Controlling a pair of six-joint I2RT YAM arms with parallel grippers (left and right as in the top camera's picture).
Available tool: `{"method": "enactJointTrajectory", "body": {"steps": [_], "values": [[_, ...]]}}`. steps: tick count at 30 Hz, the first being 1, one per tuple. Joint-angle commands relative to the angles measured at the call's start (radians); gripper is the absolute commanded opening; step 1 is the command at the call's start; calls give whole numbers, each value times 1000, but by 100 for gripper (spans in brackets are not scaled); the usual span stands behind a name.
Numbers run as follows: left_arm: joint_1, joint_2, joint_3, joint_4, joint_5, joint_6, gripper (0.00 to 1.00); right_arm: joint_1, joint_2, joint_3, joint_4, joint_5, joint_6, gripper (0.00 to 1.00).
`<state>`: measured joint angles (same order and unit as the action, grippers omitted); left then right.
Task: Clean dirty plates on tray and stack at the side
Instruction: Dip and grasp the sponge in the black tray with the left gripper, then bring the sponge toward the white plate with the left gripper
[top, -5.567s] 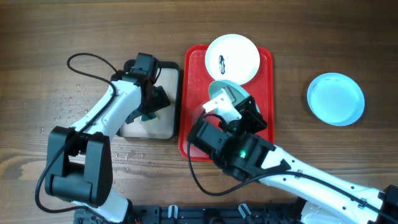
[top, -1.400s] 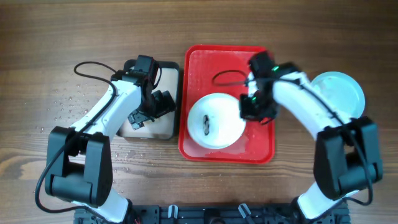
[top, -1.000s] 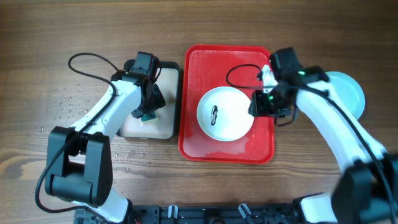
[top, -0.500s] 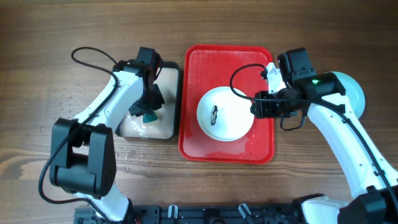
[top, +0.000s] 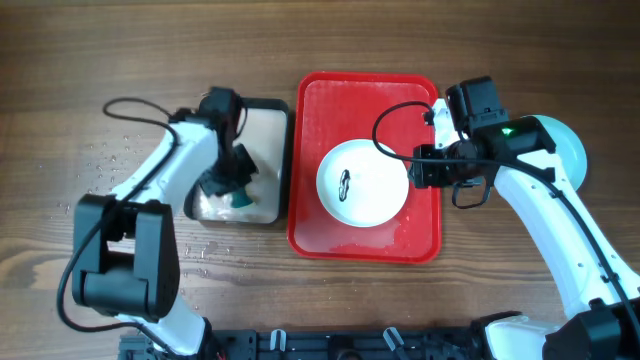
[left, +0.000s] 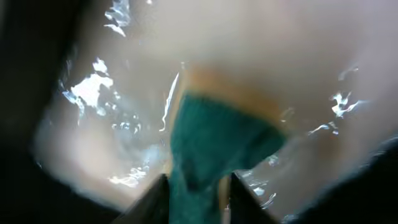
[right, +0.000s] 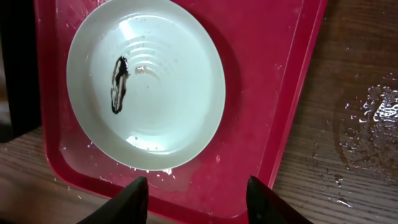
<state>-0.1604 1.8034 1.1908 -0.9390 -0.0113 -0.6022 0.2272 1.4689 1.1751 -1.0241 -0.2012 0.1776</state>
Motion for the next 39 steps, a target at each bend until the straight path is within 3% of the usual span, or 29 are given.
{"method": "enactJointTrajectory", "body": {"steps": [1,7,8,13,14,15,18,20,22,26,28,30,33,35,39], "values": [[42,11,30,9,-50,38,29,-3,-3,14,-3,34,10,51],[-1,30,-167,237,21,38,23,-3,22,-11,-6,100,88,51],[-7,30,-183,256,12,48,4,-3,29,-11,-6,98,87,51],[42,24,-89,156,-42,48,4,-3,31,-11,-5,98,87,51],[55,21,-49,111,-40,48,6,-3,31,-11,-5,98,87,51],[67,19,16,34,-18,49,22,-3,31,-11,-6,98,86,51],[66,19,79,-71,69,49,43,-3,31,-11,-3,98,86,51],[54,21,71,-122,61,50,45,-3,31,-11,-2,99,85,51],[35,21,28,-139,48,49,34,-3,31,-11,-6,98,88,51],[0,22,-113,-35,47,48,27,-3,31,-11,-1,98,87,51],[-4,22,-172,78,43,45,4,-3,31,-11,2,98,88,51],[-4,21,-159,90,44,45,4,-3,31,-11,2,102,123,51],[-4,12,-55,-9,45,49,4,-21,42,-11,48,86,144,50],[-8,-18,61,-95,44,54,4,-52,97,-11,67,-5,61,50],[-14,-42,132,-110,38,65,4,-68,220,-11,81,-87,-29,49]]}}
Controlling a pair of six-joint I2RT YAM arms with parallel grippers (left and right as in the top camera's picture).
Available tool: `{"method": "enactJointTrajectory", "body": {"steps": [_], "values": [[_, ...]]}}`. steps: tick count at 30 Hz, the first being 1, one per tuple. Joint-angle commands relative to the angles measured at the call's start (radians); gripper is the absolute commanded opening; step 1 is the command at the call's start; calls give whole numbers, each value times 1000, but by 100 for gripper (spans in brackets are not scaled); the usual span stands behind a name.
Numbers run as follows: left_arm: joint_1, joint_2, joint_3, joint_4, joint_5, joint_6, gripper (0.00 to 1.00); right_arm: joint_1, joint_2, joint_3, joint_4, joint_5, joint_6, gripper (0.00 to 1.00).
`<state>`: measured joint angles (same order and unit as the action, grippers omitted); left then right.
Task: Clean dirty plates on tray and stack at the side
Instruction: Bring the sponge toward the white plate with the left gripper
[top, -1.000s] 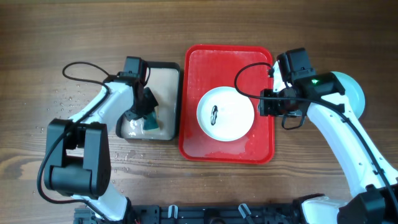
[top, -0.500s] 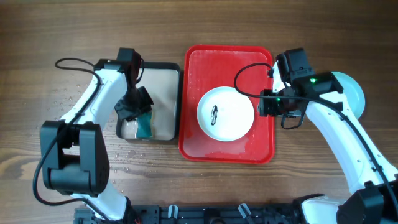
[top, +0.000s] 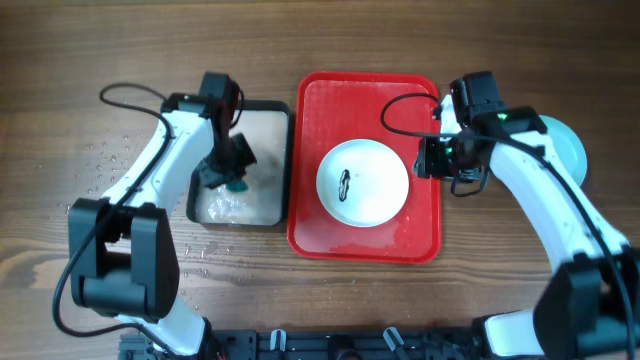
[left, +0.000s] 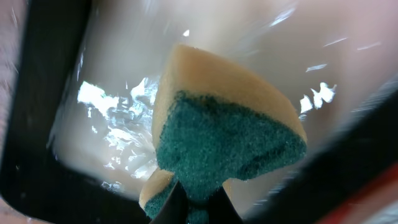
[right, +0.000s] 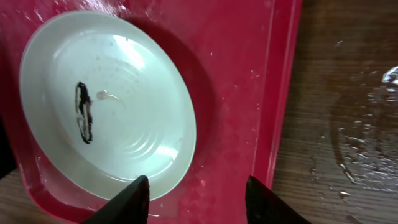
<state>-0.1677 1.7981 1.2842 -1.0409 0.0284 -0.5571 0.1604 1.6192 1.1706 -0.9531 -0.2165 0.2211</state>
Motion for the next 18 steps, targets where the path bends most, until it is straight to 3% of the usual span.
{"method": "enactJointTrajectory", "body": {"steps": [1,8,15,18], "values": [[-6,-31,35,-11,-22,19,4,-1,99,-6,25,-72,-76,49],[-10,-29,-219,199,-43,14,4,-1,138,-6,63,-71,-62,49],[-75,-111,42,65,149,3,4,-1,229,-6,169,-56,-65,49],[-171,-97,50,135,184,-82,4,-1,303,-6,165,-66,-65,32]]}}
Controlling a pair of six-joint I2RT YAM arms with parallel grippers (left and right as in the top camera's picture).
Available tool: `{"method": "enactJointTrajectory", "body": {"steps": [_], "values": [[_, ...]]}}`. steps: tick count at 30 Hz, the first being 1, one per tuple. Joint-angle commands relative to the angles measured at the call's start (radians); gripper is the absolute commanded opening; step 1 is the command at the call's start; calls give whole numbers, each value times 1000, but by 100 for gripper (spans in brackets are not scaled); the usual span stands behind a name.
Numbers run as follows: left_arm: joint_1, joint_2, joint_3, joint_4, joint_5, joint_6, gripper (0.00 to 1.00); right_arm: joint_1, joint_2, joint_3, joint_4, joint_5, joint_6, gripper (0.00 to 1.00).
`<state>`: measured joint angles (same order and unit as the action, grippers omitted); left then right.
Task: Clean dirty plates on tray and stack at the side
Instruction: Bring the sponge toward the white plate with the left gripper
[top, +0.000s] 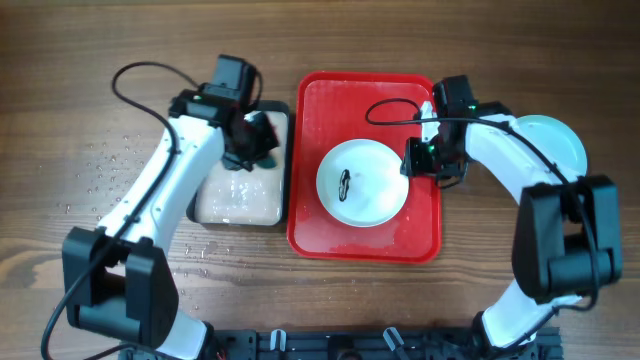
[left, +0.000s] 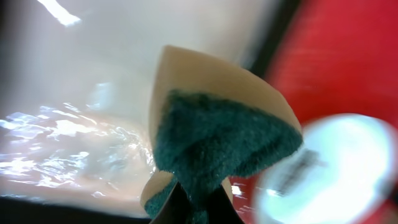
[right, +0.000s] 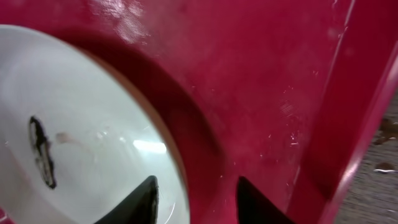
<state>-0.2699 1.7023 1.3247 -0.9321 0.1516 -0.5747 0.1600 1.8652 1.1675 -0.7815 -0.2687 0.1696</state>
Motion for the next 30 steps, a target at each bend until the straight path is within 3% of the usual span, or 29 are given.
{"method": "enactJointTrajectory", "body": {"steps": [1,4,11,13,14,16,18,20,22,23,24,26,30], "values": [[-122,21,9,65,61,-90,4,0,74,-3,-16,-21,-13,28],[-263,113,9,178,61,-115,4,0,76,-5,-16,-20,-9,6],[-451,336,9,428,53,-121,4,0,76,-5,-14,-16,-2,4],[-449,363,9,362,-28,-163,4,0,76,-5,-17,-17,-2,4],[-438,367,9,274,-190,-226,4,0,76,-5,-17,-17,-2,4],[-406,366,10,169,-367,-245,4,0,76,-5,-19,-16,-2,4],[-357,366,13,89,-414,-245,4,0,76,-5,-19,-16,-2,4],[-315,366,13,97,-333,-241,4,0,76,-5,-19,-16,-2,4],[-303,367,13,171,-134,-241,4,0,76,-5,-19,-16,-3,4],[-307,367,13,260,76,-242,4,0,76,-5,-20,-16,-2,4],[-317,370,13,308,158,-242,4,0,76,-5,-20,-16,-2,5],[-352,382,13,385,211,-254,4,0,76,-5,-20,-16,-2,4],[-408,438,13,438,179,-271,4,0,76,-5,-23,-16,-2,4]]}}
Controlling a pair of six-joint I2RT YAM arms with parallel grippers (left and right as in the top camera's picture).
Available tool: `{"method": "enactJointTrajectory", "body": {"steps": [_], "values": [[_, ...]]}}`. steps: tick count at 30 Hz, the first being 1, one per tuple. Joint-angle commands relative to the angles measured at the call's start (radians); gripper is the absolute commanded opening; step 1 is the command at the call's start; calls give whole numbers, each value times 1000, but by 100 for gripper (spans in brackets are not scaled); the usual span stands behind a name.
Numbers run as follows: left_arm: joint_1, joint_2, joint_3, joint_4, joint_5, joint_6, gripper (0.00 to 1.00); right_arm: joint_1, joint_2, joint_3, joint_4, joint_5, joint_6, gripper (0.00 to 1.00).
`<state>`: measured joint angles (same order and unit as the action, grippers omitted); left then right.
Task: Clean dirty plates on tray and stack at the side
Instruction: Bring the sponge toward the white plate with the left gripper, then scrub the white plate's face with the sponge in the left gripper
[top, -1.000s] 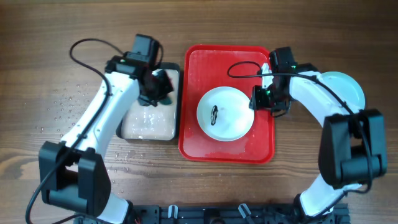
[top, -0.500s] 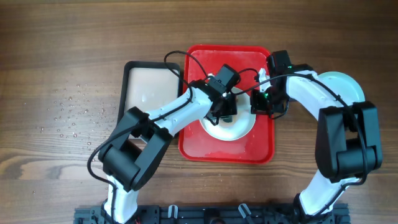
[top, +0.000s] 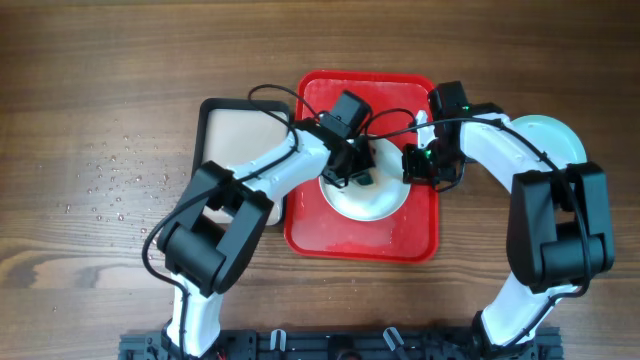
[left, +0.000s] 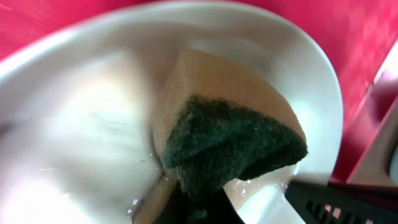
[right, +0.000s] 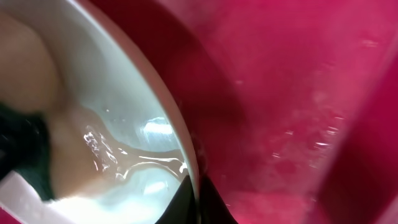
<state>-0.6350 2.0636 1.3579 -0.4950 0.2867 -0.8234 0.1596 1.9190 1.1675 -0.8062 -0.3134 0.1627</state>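
Observation:
A white plate (top: 378, 205) lies on the red tray (top: 400, 238). My left gripper (top: 354, 170) is shut on a tan and green sponge (left: 230, 130), which presses into the plate's bowl (left: 93, 124). The plate's dark smear is hidden under the sponge. My right gripper (top: 414, 165) is shut on the plate's right rim (right: 158, 93), one finger inside and one outside. In the right wrist view the sponge (right: 25, 74) shows at the left, and water glints in the plate.
A black tub (top: 232, 128) of cloudy water stands left of the tray. A pale plate (top: 548, 133) lies on the wood to the right of the tray, partly under my right arm. Water drops dot the table at the left.
My left gripper has gone from the tub's right edge to the plate, and the sponge now rests in it. My right gripper, open at the rim before, is shut on it.
My left gripper first held the sponge down in the tub's water, with my right gripper open over the tray's right side. Then the sponge was above the water, then by the tub's right edge, with the right gripper low beside the plate. Now sponge meets plate.

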Motion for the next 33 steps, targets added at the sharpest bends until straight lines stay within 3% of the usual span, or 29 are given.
{"method": "enactJointTrajectory", "body": {"steps": [1,6,9,12,17,22,25,30,33], "values": [[-35,78,-21,-33,-43,-23,4,1,23,-5,-2,28,4,4],[63,17,-14,-221,-375,-22,4,1,23,-5,-2,28,2,4],[84,-11,-10,-316,-445,-23,4,1,23,-5,-2,28,2,4],[62,-8,-10,-332,-368,-23,4,1,23,-5,-2,28,2,4],[-10,0,-41,-77,-26,-27,4,1,23,-5,-2,28,2,4],[-104,21,-56,48,-6,-27,4,1,23,-5,-2,28,2,4],[-104,22,-56,-10,-21,-21,4,1,23,-5,-3,28,2,4],[-62,3,-26,-313,-354,-23,4,1,23,-5,-2,28,2,4],[-59,3,-11,-355,-589,-18,4,1,23,-5,2,28,2,4]]}}
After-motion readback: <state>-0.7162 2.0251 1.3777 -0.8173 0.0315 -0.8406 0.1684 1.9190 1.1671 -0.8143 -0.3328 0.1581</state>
